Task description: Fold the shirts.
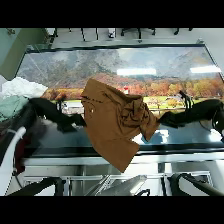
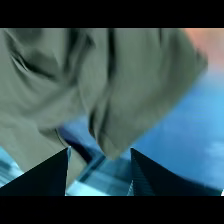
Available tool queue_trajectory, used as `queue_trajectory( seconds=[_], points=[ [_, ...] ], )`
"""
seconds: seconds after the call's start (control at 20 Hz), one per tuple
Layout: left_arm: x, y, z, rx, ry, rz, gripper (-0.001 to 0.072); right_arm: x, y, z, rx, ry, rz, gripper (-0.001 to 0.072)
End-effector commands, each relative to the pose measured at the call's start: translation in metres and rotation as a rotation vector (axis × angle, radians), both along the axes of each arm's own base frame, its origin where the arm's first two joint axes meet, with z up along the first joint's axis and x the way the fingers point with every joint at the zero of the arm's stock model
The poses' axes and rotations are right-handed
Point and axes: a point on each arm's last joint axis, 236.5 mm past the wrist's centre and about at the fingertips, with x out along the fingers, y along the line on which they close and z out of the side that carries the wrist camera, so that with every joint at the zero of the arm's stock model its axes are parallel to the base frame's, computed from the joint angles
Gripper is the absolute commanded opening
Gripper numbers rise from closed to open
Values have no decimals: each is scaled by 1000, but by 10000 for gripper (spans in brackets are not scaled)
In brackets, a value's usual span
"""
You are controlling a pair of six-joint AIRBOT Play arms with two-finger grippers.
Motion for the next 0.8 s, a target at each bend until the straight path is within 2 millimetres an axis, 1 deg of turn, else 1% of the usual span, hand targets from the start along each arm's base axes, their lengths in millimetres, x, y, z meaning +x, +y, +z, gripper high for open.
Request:
queue_trajectory(
  seconds=[0.0,0.1,0.15,0.25,0.35,0.4,0.45,0.5,0.55,0.6,0.75],
  points=[
    [-60,-22,-50,-17,53,62,708,-29,3,-27,-4,60,-26,430],
    [-68,-29,-68,3,38,60,708,-30,1,-37,-18,61,-53,432],
    [-67,-33,-74,13,28,53,707,-30,-1,-40,-25,57,-64,437],
    [-57,-46,-81,11,12,54,707,-29,-3,-47,-38,52,-84,439],
    [-46,-59,-87,19,2,14,706,-29,-5,-52,-46,53,-97,442],
    [-41,-65,-89,23,-5,-10,680,-29,-5,-55,-46,59,-100,442],
    [-34,-69,-91,30,-12,-28,498,-28,-5,-58,-46,67,-104,442],
    [-28,-71,-91,38,-20,-48,286,-27,-4,-61,-35,78,-113,442],
    [-23,-74,-89,32,-22,-55,106,-27,-1,-65,-20,94,-121,442],
    [-18,-78,-84,22,-32,-75,14,-26,4,-68,4,111,-126,441],
    [-9,-84,-71,2,-54,-102,14,-25,30,-80,58,140,-99,441]
  ],
)
